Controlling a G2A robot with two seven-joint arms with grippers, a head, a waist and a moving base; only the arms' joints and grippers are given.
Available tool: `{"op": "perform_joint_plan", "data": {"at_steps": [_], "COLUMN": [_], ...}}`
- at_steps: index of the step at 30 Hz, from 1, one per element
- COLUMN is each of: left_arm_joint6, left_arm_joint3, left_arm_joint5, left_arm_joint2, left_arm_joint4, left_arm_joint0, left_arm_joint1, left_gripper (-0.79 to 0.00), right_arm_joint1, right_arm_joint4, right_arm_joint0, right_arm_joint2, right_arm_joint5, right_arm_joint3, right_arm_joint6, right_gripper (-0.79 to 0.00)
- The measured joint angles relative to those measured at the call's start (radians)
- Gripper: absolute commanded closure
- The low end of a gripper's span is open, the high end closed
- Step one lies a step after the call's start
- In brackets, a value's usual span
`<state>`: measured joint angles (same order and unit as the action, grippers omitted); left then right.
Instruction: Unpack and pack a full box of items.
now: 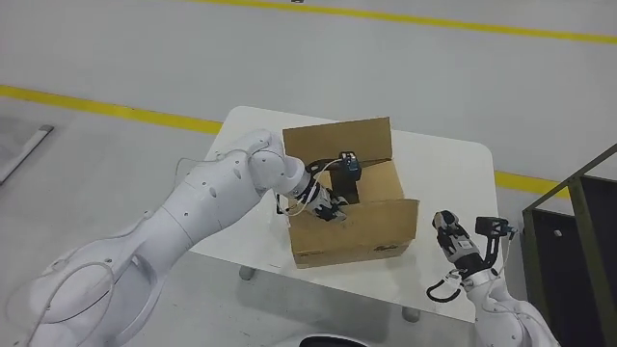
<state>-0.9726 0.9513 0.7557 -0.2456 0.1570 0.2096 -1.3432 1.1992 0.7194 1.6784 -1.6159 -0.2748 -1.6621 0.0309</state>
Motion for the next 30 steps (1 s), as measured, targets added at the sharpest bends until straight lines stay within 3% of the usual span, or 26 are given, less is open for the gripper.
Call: {"op": "perform_joint_plan", "data": {"at_steps": [8, 16, 18, 20, 30], "left_arm_joint6": [0.051, -0.013, -0.03, -0.043, -0.097], "left_arm_joint3": [0.031, 0.143, 0.172, 0.198, 0.292], "left_arm_joint5": [0.045, 0.036, 0.023, 0.015, -0.005], "left_arm_joint2": [-0.025, -0.062, -0.073, -0.087, -0.125], "left_arm_joint4": [0.165, 0.111, 0.102, 0.091, -0.087], "left_arm_joint0": [0.004, 0.046, 0.056, 0.065, 0.118], "left_arm_joint1": [0.019, 0.056, 0.067, 0.078, 0.127], "left_gripper": [0.0, 0.0, -0.286, -0.785, -0.785], "right_arm_joint1": [0.001, 0.006, 0.007, 0.008, 0.002], "right_arm_joint4": [-0.103, -0.234, -0.268, -0.297, -0.386], "right_arm_joint0": [-0.042, -0.097, -0.104, -0.108, -0.102], "right_arm_joint2": [-0.027, -0.004, 0.006, 0.013, 0.0], "right_arm_joint5": [0.005, 0.035, 0.036, 0.037, 0.025], "right_arm_joint3": [-0.036, -0.047, -0.047, -0.047, -0.073], "right_arm_joint6": [0.036, 0.11, 0.135, 0.162, 0.294], "right_gripper": [0.0, 0.0, 0.0, 0.0, 0.0]}}
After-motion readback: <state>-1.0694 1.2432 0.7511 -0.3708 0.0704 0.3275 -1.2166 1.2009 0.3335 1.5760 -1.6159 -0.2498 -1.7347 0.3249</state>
